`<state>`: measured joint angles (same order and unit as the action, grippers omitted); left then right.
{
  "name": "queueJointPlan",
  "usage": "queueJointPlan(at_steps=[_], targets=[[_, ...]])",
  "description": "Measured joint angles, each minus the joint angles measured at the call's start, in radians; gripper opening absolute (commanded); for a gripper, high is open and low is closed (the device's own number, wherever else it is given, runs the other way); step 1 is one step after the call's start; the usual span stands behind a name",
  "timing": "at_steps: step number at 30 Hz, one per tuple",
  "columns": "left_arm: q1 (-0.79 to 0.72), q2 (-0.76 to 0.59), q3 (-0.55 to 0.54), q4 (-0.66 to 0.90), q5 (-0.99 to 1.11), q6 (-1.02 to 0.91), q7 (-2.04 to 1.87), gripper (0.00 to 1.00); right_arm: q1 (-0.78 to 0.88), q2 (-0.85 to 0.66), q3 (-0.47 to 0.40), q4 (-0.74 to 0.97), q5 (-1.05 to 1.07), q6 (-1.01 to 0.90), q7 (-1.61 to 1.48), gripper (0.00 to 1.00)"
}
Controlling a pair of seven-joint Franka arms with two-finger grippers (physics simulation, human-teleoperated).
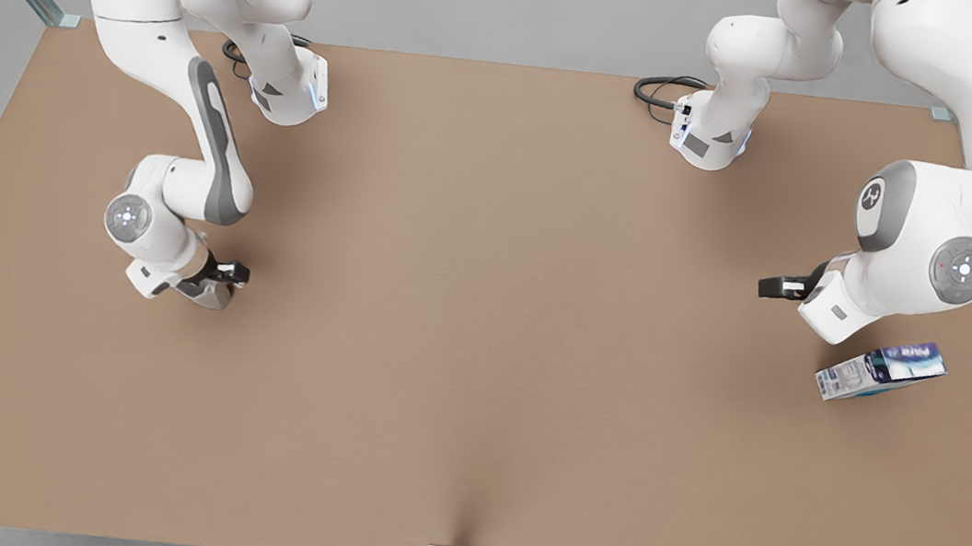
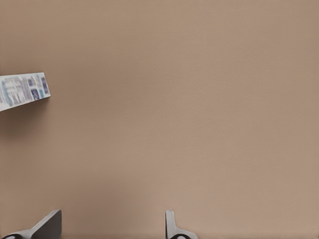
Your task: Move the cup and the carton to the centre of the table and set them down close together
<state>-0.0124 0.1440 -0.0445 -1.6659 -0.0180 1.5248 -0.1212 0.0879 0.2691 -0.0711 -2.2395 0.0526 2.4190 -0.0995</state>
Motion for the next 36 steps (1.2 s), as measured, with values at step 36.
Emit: queueJointPlan(at_steps=[36], targets=[[0.000, 0.020, 0.000, 0.003, 0.000, 0.002, 0.003, 1.00, 0.043, 0.070, -0.053, 0.017, 0.015, 0.000, -0.134, 0.69]])
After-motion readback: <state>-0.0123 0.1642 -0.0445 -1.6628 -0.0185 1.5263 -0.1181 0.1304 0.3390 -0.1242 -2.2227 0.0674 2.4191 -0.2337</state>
